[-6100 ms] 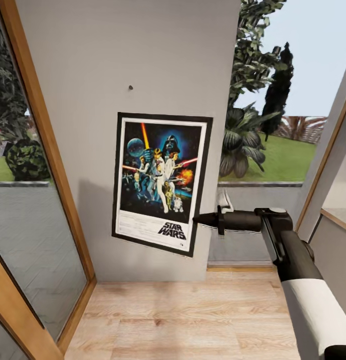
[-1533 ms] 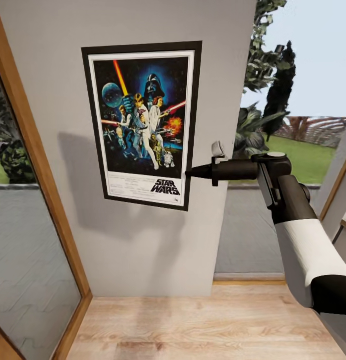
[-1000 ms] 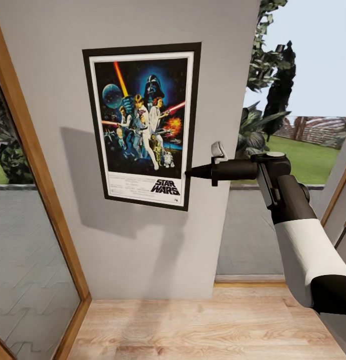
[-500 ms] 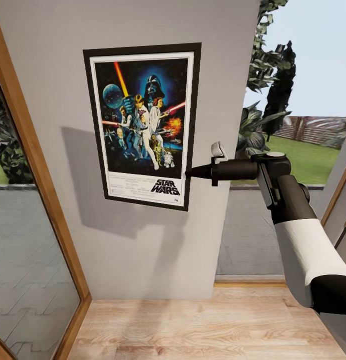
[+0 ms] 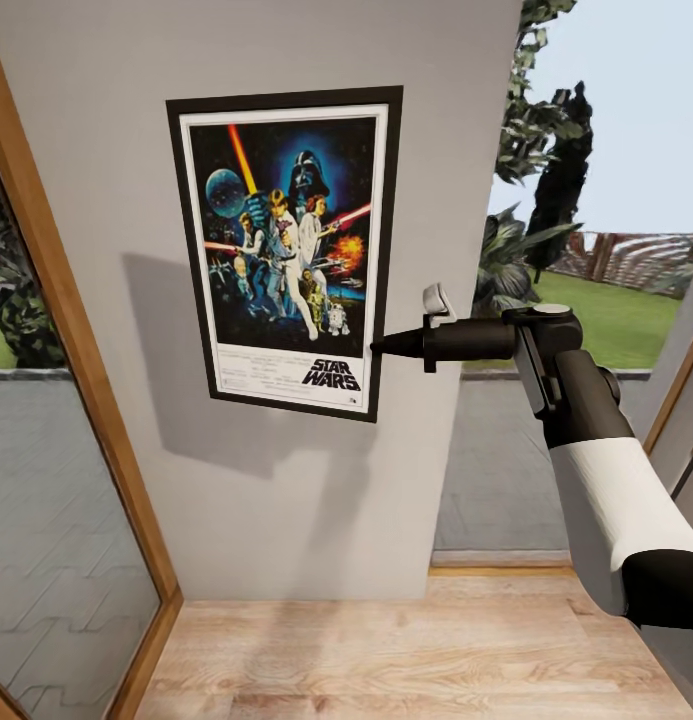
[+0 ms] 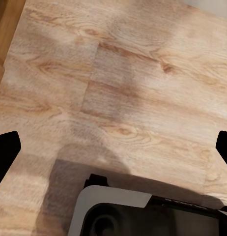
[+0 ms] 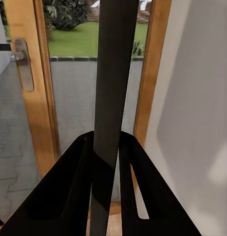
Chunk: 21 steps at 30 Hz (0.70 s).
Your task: Pick up the poster from the kitchen countertop and hang it on one of the wall nails in the kitchen.
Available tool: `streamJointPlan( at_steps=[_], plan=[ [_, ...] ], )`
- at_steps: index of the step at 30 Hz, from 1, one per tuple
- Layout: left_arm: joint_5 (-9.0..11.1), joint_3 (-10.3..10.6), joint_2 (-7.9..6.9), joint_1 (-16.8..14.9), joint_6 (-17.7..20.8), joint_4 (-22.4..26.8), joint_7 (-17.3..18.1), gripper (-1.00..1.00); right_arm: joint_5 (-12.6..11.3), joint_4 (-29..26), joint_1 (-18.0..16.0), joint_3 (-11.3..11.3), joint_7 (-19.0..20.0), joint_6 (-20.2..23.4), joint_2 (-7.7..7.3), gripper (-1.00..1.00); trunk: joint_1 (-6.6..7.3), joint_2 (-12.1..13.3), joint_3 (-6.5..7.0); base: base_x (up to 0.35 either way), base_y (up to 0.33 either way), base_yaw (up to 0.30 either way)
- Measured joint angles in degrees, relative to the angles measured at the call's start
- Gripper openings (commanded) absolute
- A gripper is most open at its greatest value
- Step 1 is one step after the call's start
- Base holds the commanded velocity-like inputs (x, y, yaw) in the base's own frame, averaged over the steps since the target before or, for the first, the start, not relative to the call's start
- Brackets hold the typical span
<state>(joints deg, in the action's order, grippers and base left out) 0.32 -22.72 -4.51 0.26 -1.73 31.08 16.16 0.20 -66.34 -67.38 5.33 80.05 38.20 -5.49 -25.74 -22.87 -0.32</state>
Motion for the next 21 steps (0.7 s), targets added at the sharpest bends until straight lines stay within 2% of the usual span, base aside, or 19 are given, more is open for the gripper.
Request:
streamJointPlan(
  at_steps=[15,21],
  plan=[
    [0.00,0.00,0.00,0.00,0.01,0.00,0.00,1.00,-0.01,0.00,0.00,0.04,0.00,-0.01,-0.02,-1.00,0.01,0.01,0.00,0.276,0.000,0.000],
    [0.00,0.00,0.00,0.00,0.00,0.01,0.00,1.00,-0.02,0.00,0.00,-0.01,0.00,-0.03,-0.02,-1.00,-0.01,0.00,0.00,0.089,0.000,0.000]
  ],
)
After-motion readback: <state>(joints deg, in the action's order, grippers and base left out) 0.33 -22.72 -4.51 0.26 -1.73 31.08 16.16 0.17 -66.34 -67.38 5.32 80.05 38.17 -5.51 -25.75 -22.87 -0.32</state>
